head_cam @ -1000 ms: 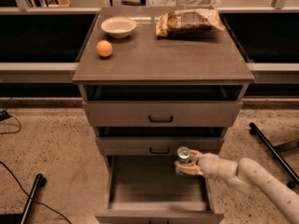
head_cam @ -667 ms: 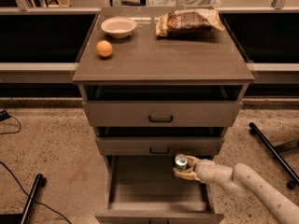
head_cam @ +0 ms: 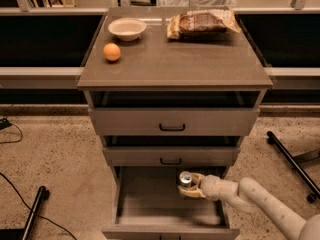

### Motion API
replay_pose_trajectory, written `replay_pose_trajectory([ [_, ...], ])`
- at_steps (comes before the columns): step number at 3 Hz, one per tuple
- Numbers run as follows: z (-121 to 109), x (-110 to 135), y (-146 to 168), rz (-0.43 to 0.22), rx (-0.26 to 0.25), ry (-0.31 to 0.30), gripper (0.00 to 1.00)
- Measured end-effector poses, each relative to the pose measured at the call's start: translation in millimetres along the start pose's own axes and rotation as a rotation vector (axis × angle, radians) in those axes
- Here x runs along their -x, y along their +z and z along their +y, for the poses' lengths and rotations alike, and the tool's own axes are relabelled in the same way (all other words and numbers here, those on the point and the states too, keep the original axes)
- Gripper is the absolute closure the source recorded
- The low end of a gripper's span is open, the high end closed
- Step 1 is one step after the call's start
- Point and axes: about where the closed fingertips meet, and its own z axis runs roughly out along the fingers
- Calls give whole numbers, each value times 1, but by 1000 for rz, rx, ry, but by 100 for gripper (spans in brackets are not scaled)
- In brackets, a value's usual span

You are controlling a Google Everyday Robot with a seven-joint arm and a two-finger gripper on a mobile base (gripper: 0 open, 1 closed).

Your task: Place redbull can into bottom drawer

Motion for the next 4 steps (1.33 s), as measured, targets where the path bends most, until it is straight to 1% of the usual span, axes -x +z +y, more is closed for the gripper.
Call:
replay_pose_trajectory([
  [1,37,-73,53,16,101,35,100],
  [2,57,-104,83,18,154,43,100],
  [3,62,-112,116,-4,178,35,100],
  [4,63,-118,144,-38,195,48,100],
])
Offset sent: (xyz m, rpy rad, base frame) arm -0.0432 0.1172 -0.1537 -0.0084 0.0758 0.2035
